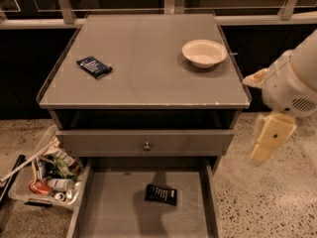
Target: Pick rxbar chocolate from middle drawer and place on counter
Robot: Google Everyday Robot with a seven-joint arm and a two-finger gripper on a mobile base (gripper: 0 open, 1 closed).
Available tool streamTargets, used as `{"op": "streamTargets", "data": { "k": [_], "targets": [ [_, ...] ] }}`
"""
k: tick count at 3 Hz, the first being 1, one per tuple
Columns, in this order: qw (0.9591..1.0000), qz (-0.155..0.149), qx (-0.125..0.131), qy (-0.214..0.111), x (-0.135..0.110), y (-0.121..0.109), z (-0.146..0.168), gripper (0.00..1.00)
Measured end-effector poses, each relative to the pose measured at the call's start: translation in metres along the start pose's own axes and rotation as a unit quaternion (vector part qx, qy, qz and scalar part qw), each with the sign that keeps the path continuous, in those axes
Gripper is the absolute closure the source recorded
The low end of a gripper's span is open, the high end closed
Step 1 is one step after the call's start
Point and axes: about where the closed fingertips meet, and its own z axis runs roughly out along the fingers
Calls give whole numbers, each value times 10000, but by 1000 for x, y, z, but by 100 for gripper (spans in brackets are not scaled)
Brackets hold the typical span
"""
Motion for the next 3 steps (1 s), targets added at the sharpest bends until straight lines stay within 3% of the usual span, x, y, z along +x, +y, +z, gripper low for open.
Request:
{"op": "streamTargets", "data": {
  "k": [2,3],
  "targets": [
    [9956,-168,-336,-860,1,42,85,0],
    [9927,-56,-357,-1155,-1,57,130,0]
  ]
}}
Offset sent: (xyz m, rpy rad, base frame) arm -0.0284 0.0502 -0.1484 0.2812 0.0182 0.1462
